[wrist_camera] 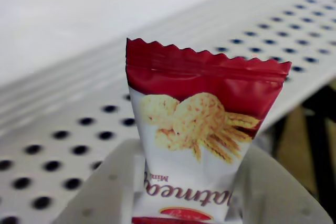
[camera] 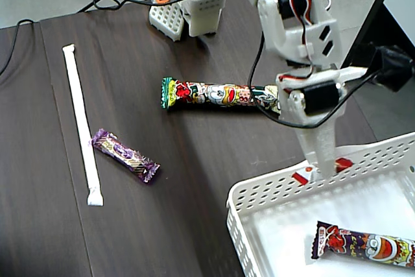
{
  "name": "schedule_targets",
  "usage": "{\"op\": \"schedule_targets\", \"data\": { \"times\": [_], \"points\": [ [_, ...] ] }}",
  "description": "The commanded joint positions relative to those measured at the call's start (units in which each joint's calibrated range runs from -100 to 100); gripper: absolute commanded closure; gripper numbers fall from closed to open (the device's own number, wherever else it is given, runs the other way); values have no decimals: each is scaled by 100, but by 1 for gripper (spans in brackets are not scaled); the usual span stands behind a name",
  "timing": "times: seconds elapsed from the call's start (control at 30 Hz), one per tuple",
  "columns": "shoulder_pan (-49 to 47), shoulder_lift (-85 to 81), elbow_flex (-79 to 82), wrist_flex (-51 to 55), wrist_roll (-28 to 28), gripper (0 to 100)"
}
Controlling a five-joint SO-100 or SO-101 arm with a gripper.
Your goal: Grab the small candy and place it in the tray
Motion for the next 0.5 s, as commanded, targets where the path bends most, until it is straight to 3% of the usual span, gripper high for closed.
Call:
{"op": "schedule_targets", "data": {
  "times": [0.0,0.27,0.47],
  "points": [
    [-2,-58,-1048,-158,24,99],
    [-83,921,-1175,-1366,260,99],
    [-245,1332,-1541,-1203,224,99]
  ]
}}
